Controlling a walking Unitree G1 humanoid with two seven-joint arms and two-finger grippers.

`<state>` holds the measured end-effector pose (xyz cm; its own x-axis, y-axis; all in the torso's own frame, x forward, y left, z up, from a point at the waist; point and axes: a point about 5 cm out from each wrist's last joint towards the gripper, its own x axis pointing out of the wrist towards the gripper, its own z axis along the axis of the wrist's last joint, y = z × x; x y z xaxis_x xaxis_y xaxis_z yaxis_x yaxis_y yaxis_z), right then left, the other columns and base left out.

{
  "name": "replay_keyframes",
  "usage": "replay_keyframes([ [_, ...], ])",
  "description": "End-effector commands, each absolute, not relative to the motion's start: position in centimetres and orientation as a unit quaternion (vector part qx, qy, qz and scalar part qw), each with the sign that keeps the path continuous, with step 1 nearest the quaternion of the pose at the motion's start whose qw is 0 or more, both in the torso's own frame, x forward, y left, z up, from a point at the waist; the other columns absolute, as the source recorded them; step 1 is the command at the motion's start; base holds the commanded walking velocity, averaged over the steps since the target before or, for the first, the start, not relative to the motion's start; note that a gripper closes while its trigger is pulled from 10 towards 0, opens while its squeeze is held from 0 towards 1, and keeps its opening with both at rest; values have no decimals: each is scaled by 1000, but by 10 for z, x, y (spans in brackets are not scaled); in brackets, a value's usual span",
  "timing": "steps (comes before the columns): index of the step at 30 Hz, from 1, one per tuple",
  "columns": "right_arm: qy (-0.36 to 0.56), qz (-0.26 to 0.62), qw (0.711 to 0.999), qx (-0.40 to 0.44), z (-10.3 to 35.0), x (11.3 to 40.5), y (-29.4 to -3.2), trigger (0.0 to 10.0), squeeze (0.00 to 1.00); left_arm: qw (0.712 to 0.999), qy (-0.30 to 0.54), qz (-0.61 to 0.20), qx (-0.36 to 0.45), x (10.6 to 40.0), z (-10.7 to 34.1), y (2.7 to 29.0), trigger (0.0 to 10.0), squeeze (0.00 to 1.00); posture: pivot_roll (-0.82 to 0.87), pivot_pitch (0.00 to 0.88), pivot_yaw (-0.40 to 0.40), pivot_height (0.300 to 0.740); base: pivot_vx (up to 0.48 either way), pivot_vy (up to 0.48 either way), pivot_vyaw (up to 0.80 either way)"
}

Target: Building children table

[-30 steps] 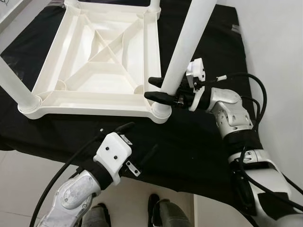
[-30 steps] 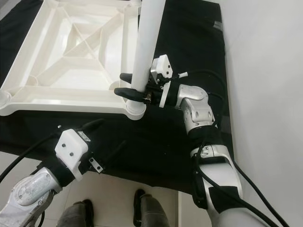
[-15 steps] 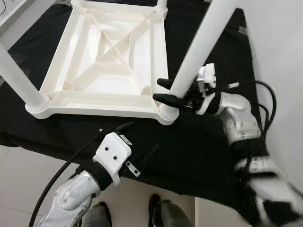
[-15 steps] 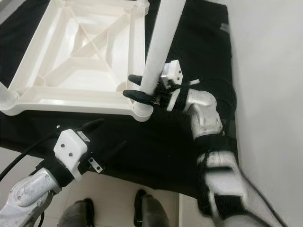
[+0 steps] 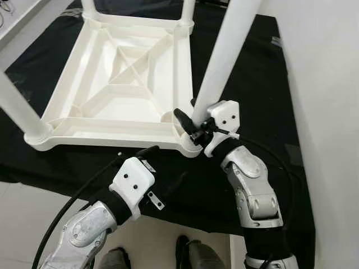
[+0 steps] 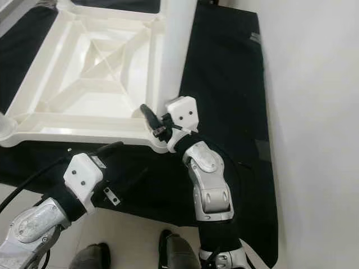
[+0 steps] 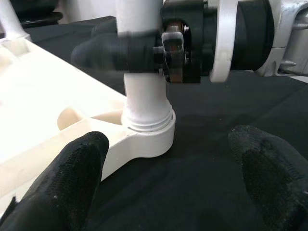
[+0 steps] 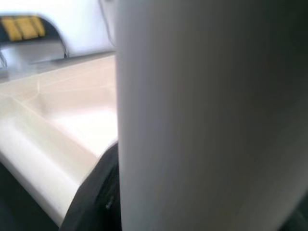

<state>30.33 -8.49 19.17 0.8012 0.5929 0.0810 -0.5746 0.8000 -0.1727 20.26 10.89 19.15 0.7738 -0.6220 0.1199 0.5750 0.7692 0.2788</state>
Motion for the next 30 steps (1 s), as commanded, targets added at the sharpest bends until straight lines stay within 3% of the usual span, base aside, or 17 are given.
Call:
replay_keyframes([
  [1,35,318,946,-59,155,300,-83,10000,871,934,-96,-324,115,201,188,109,10000,0,104,270,-131,740,0,0,0],
  [2,20,346,937,-43,163,300,-78,10000,1000,935,-99,-322,115,202,189,110,10000,0,107,271,-132,740,0,0,0],
  [6,-42,423,905,-4,194,305,-76,10000,1000,935,-101,-320,114,202,190,110,10000,0,100,266,-132,740,0,0,0],
  [7,-69,463,884,-8,208,309,-78,10000,0,935,-101,-321,113,202,190,109,10000,0,104,263,-134,740,0,0,0],
  [8,-93,498,862,-21,219,310,-80,10000,0,935,-101,-322,112,202,189,108,10000,0,105,263,-137,740,0,0,0],
  [9,-93,498,862,-21,219,310,-80,10000,0,935,-101,-322,112,202,189,108,10000,0,105,263,-137,740,0,0,0],
  [12,-116,575,807,-58,233,309,-85,10000,0,935,-101,-323,111,201,189,107,10000,0,110,264,-140,740,0,0,0],
  [13,-116,575,807,-58,233,309,-85,10000,0,935,-101,-323,111,201,189,107,10000,0,110,264,-140,740,0,0,0],
  [15,-106,612,780,-73,234,310,-92,10000,0,935,-101,-321,111,201,189,107,10000,0,116,264,-141,740,0,0,0],
  [23,-97,630,765,-93,241,332,-107,10000,0,935,-101,-320,112,200,190,107,10000,0,124,268,-137,740,0,0,0],
  [24,-96,632,763,-95,242,336,-107,9098,0,935,-101,-321,112,200,189,107,10000,0,127,270,-135,740,0,0,0],
  [25,-96,632,763,-95,242,336,-107,9098,0,935,-101,-321,112,200,189,107,10000,0,127,270,-135,740,0,0,0],
  [26,-96,634,761,-95,243,339,-107,3647,0,935,-101,-322,112,200,189,106,10000,0,128,270,-135,740,0,0,0],
  [28,-94,642,756,-91,243,341,-107,0,0,935,-100,-322,112,200,189,106,10000,0,132,271,-136,740,0,0,0],
  [30,-92,647,751,-90,243,342,-108,0,0,935,-100,-322,113,199,189,107,10000,0,132,271,-136,740,0,0,0],
])
